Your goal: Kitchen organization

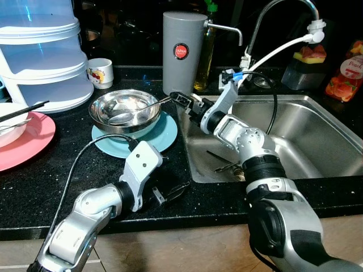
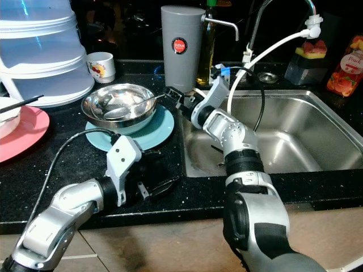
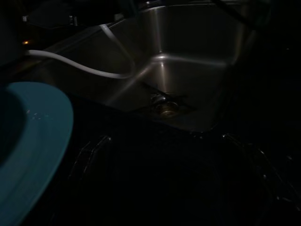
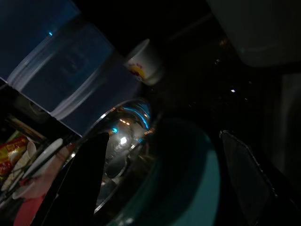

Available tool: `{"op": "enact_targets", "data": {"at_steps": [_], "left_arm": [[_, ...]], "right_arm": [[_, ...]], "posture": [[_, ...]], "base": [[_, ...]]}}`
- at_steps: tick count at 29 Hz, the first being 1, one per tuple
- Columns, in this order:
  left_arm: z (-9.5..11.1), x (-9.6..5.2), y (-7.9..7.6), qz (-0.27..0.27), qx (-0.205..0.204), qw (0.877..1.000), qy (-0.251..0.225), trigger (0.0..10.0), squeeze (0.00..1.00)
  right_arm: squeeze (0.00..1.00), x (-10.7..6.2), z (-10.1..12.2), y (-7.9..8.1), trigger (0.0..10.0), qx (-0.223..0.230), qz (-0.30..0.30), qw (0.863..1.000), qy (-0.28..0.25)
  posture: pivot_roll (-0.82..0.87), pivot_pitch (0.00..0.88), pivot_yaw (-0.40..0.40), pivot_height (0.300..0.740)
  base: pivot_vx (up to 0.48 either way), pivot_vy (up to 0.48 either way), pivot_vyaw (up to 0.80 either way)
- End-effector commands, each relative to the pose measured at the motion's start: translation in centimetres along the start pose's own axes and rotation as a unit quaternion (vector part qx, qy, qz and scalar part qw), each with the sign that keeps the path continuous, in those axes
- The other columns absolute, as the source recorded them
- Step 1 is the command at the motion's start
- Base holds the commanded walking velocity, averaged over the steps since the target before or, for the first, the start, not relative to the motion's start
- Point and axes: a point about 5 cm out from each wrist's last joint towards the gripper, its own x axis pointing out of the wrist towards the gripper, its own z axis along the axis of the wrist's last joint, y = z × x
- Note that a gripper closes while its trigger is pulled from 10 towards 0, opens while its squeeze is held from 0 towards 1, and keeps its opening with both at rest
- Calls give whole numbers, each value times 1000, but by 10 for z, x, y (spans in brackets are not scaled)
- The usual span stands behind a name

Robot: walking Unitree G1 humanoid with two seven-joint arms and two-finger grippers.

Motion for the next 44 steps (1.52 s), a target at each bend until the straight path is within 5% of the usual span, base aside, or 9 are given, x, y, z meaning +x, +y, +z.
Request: {"op": "enact_targets", "data": {"at_steps": [1,7,23,44], "left_arm": [[-5,0,-2,-3,-5,1000,15,10000,0],[-6,0,-3,-2,-5,1000,16,10000,0],[-6,-2,1,9,-2,1000,17,10000,0],[-5,-10,16,57,8,998,9,10000,0]], "right_arm": [[0,2,-2,6,10000,-4,8,1000,-15],[0,9,-19,17,10000,-29,19,999,-10],[0,19,-38,33,10000,-6,31,999,-21],[0,23,-24,23,10000,-21,-43,995,-83]], "posture": [[65,19,-35,740],[69,14,-40,740],[71,16,-43,740],[67,51,-50,740]], "base": [[0,0,0],[0,0,0],[0,0,0],[0,0,0]]}}
